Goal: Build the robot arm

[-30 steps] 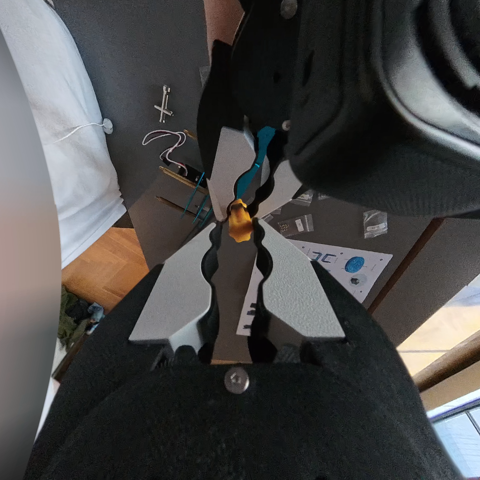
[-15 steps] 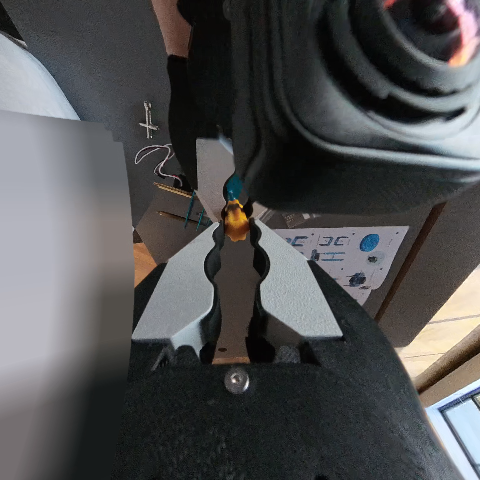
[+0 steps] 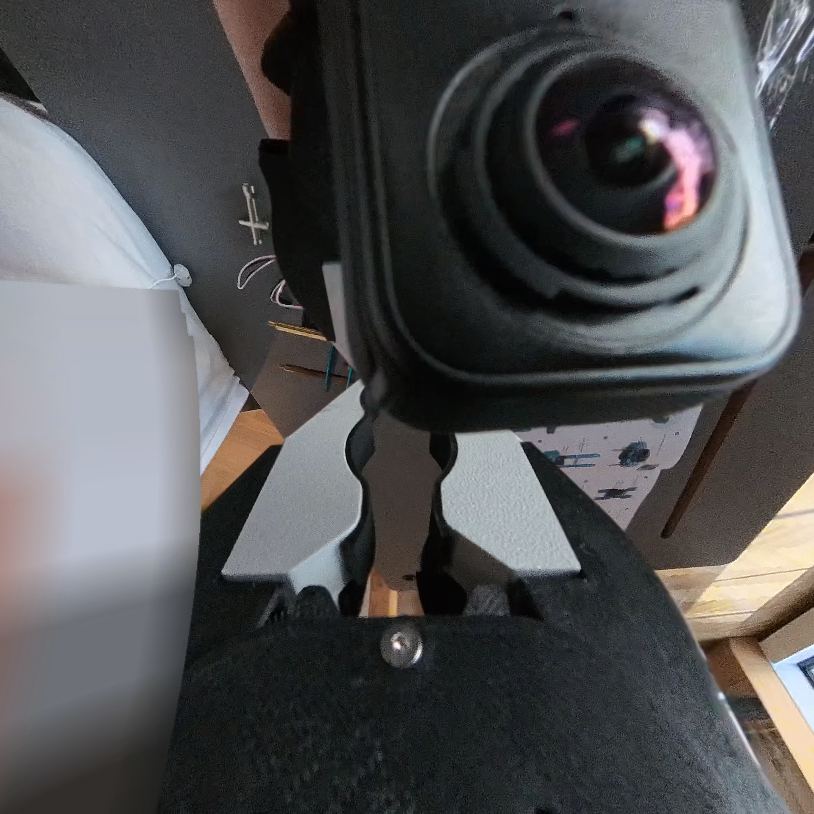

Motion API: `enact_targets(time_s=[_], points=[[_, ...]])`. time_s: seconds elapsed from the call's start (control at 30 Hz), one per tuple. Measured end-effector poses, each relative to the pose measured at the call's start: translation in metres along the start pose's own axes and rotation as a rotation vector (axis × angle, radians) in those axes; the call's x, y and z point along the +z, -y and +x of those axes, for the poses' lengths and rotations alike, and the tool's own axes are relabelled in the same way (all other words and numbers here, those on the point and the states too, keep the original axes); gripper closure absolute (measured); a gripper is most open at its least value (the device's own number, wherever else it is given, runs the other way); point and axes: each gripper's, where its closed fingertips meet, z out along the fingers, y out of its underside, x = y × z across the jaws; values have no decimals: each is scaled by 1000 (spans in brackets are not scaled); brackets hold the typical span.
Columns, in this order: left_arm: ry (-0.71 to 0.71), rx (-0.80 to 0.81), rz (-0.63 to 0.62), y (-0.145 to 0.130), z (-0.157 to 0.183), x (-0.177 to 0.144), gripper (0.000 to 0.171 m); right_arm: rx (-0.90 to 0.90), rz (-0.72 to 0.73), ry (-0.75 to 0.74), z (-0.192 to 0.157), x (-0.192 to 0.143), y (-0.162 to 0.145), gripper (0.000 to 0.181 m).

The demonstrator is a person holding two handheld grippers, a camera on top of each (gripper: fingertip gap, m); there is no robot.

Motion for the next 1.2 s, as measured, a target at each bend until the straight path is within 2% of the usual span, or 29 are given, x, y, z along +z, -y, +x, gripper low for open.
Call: enact_targets(time_s=[0.07, 0.2, 0.27, 0.43, 0.53, 0.6, 0.67, 0.73, 0.83, 0.87, 0.9, 0.97, 1.03, 1.1, 1.17, 1.2], points=[[-2, 3, -1, 0, 1, 1, 156, -91, -3, -3, -3, -2, 0, 153], [-5, 5, -2, 0, 2, 1, 157, -180, 0, -33, -3, -4, -1, 165], [-5, 8, 0, 1, 2, 2, 157, -145, -6, -46, -4, -4, -2, 165], [3, 2, 4, 1, 1, 3, 157, 100, 9, -56, 0, -4, -2, 165], [10, 9, -1, 0, 0, 2, 158, 43, 37, -51, 0, -4, 0, 165], [5, 5, 5, 1, 0, 2, 158, 6, 100, -25, -2, -5, 3, 156], [-1, -4, 9, 1, 0, 2, 158, -38, 236, 6, -3, -13, 8, 153], [2, 1, 10, 1, -1, 2, 157, -90, 443, -8, 2, -27, 14, 149], [2, 9, 10, 1, 0, 3, 158, -200, 908, -29, 6, -58, 17, 137], [3, 12, 9, 1, 0, 3, 157, -230, 1090, 9, 1, -68, 14, 135], [3, 12, 9, 1, 0, 3, 157, -226, 1250, 62, -1, -73, 9, 125], [3, 12, 11, 1, 0, 3, 158, -173, 1467, 134, 5, -67, 1, 115], [2, 10, 12, 1, 0, 3, 158, -148, 1545, 210, 8, -50, -1, 106], [1, 8, 14, 1, 0, 3, 158, -144, 1590, 285, 4, -37, 0, 124], [0, 9, 14, 1, 0, 3, 158, -177, 1599, 307, -2, -29, 0, 150], [0, 11, 13, 1, 0, 3, 158, -188, 1577, 296, -3, -24, 1, 150]])
